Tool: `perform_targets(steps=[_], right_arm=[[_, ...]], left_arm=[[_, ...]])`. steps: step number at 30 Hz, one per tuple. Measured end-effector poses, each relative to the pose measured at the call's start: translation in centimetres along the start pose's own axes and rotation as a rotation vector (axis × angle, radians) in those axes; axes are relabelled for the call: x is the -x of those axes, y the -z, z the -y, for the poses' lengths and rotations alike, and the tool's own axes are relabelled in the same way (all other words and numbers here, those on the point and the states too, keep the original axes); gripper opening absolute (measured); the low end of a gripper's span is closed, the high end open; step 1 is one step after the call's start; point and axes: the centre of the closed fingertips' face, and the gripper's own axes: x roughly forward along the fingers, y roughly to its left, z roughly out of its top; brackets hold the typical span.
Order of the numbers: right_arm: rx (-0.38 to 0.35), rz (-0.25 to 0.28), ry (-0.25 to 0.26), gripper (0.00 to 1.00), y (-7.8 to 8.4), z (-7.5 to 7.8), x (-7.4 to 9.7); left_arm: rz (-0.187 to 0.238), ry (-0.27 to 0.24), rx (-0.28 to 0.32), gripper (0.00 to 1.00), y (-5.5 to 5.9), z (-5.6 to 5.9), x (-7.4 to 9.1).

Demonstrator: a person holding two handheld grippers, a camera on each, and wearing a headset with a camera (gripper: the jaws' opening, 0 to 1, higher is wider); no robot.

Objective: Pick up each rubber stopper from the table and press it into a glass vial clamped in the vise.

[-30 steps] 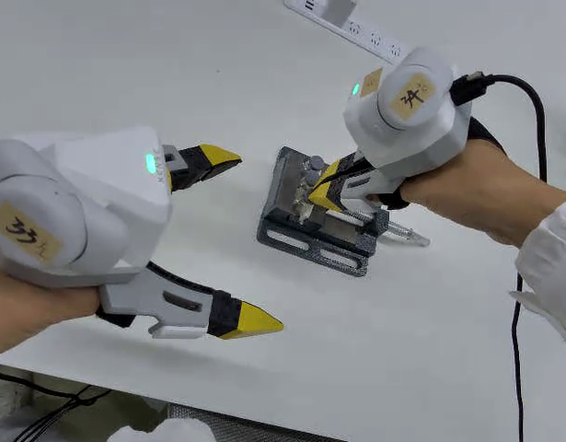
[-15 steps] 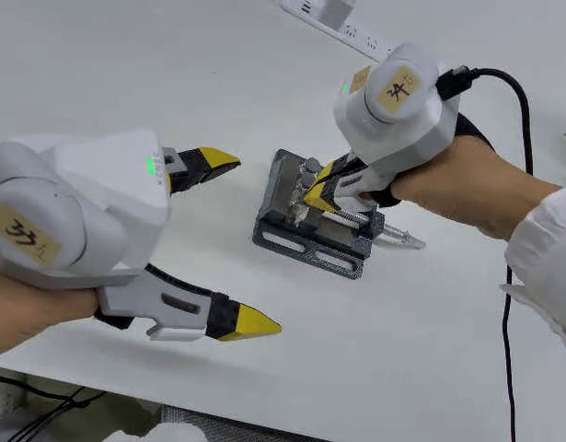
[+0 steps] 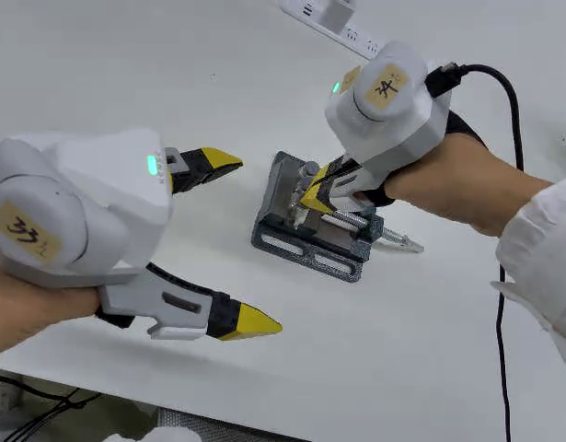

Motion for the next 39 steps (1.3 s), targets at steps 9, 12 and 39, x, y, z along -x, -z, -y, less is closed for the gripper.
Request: perform_targets(steps=[9,12,39], right_arm=[[0.011,-0.031,0.001,0.00,0.2,0.1,-0.1],[-0.011,-0.031,-0.008,0.00,0.2,0.3,-0.1],[0.022,0.012,0.050,0.00,-0.2,-0.7,0.5]], left_arm=[[-0.001,-0.002,-0.005,0.93,0.0,-0.3,0.0],[0.002,-0.004,-0.005,0.93,0.0,-0.4,-0.1],[-0.054,-0.001,-0.064,0.93,-0.4,0.1,1.2]])
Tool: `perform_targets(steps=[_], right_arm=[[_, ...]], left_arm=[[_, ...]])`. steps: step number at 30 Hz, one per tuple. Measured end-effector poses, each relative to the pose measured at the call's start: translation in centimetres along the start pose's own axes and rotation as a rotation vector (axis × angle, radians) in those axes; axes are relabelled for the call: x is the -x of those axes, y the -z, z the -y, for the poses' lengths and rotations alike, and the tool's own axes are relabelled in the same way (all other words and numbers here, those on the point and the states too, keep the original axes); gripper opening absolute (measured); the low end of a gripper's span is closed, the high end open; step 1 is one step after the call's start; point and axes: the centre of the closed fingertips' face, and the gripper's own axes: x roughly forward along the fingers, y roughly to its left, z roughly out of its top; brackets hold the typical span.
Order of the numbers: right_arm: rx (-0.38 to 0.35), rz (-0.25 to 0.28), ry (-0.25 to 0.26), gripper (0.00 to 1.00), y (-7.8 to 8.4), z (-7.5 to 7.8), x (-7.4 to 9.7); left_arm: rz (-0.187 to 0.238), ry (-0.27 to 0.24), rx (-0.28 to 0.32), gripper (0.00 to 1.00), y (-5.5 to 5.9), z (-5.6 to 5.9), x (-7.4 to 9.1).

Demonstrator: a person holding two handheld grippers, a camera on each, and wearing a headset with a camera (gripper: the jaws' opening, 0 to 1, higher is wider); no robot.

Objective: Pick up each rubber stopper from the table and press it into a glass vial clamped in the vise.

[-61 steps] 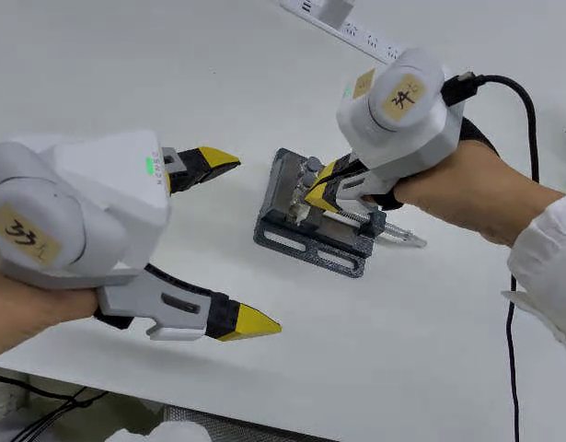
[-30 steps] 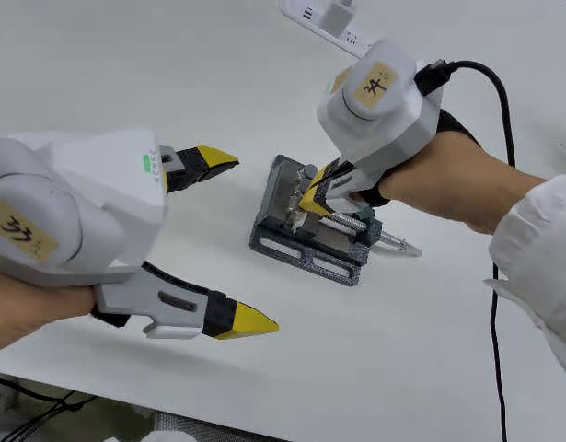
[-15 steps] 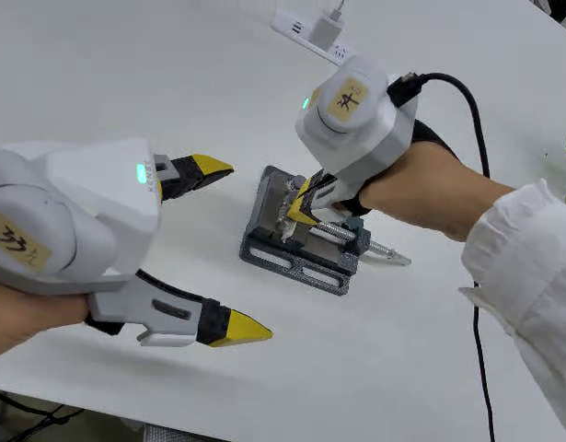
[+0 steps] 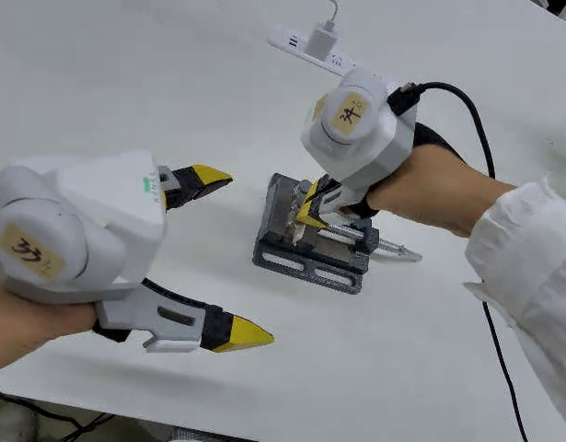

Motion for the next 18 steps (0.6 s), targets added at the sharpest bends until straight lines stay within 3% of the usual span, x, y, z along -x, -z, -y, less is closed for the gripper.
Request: perform_targets(steps=[3,6,18], right_arm=[[-0.060,0.075,0.005,0.00,-0.12,0.27,-0.05],[-0.052,0.113,0.023,0.00,0.02,0.26,0.02],[-0.072,0.162,0.052,0.00,0.17,0.38,0.04]], left_arm=[[-0.009,-0.009,-0.003,0.93,0.13,-0.20,0.29],[-0.021,-0.015,-0.003,0.93,0.42,-0.31,0.59],[-0.042,-0.027,-0.004,0.93,0.79,-0.55,1.11]])
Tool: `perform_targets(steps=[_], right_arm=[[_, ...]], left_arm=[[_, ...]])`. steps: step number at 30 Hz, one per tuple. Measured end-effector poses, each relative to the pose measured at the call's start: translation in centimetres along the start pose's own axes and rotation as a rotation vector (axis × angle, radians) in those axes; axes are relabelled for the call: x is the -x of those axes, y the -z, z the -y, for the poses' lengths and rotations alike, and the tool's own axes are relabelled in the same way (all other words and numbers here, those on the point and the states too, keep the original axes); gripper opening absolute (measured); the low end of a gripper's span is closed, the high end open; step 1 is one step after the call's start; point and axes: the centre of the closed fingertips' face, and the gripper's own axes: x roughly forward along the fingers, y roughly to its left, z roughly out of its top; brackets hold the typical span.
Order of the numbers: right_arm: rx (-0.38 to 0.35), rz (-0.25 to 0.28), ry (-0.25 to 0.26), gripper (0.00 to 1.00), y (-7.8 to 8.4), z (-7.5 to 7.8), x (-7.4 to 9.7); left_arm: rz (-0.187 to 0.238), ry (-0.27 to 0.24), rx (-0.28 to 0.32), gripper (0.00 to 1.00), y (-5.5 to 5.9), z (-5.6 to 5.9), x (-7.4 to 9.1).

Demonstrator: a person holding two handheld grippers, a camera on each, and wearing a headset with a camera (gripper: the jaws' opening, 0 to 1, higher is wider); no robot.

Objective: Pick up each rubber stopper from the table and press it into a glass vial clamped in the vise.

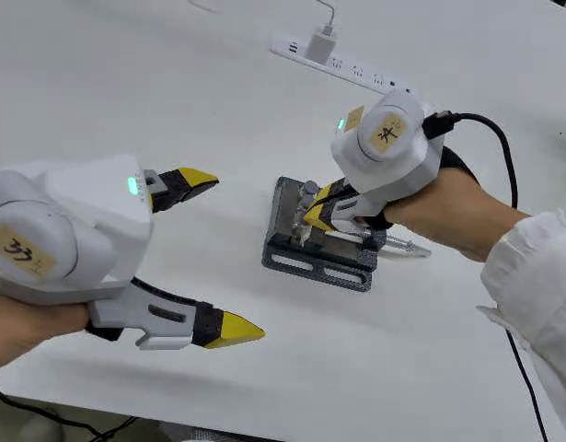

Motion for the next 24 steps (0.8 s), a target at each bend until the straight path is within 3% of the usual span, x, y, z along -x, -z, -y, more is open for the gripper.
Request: perform_targets(steps=[9,24], right_arm=[[-0.031,0.017,0.004,0.00,0.1,-0.1,0.3],[-0.085,0.092,0.027,0.08,0.5,0.0,2.7]], left_arm=[[-0.010,-0.012,-0.004,0.93,0.0,-0.4,0.5],[-0.019,-0.016,-0.011,0.94,0.0,-0.5,0.5]])
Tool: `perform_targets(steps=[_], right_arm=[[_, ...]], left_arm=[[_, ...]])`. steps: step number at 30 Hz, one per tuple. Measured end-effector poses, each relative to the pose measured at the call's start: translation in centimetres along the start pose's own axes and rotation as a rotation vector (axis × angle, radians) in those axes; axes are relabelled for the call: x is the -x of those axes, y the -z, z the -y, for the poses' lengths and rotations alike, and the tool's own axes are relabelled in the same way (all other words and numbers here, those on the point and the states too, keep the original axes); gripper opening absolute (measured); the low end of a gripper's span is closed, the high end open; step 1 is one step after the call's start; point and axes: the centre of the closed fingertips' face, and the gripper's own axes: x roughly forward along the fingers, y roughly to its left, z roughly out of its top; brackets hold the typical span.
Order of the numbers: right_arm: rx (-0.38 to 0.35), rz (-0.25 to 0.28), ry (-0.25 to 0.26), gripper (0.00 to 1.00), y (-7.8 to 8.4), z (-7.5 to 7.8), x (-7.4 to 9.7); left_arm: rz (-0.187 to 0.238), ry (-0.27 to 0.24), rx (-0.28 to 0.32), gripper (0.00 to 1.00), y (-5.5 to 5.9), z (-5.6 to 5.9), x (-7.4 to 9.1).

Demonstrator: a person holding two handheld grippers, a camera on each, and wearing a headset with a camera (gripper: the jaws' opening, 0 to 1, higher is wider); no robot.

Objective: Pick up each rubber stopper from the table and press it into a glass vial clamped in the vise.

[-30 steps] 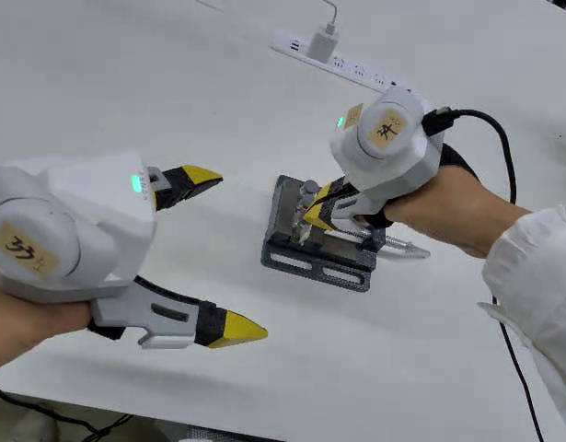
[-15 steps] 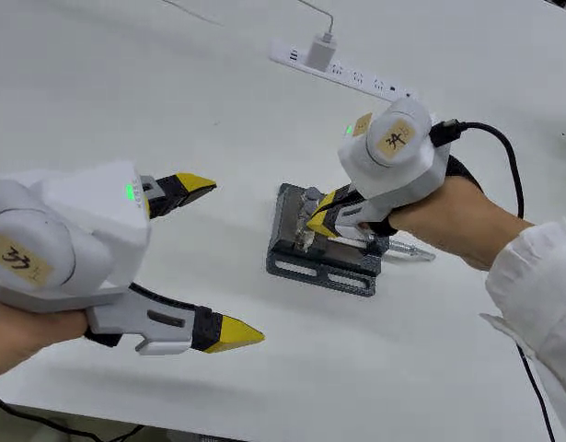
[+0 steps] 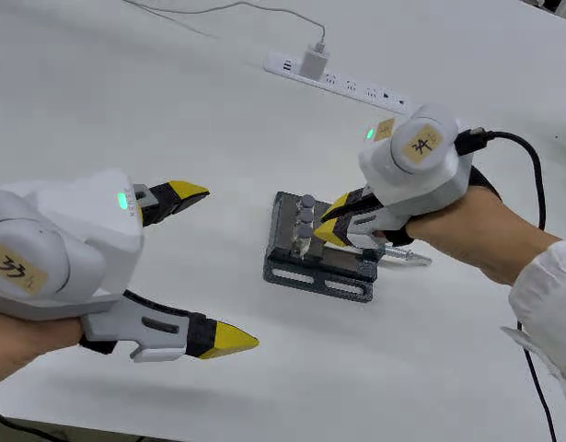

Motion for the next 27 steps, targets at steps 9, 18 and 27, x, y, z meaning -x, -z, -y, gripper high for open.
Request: perform_targets(steps=[9,18,27], right_arm=[[-0.064,0.071,0.020,0.20,0.7,-0.6,1.7],[-0.108,0.135,0.034,0.34,1.7,-1.5,3.0],[-0.141,0.246,0.040,0.48,2.7,-2.5,4.3]], left_arm=[[-0.009,0.007,-0.011,0.94,0.1,0.2,-0.1],[-0.016,0.017,-0.024,0.97,0.2,0.1,-0.2],[-0.029,0.030,-0.045,0.99,0.2,-0.1,-0.5]])
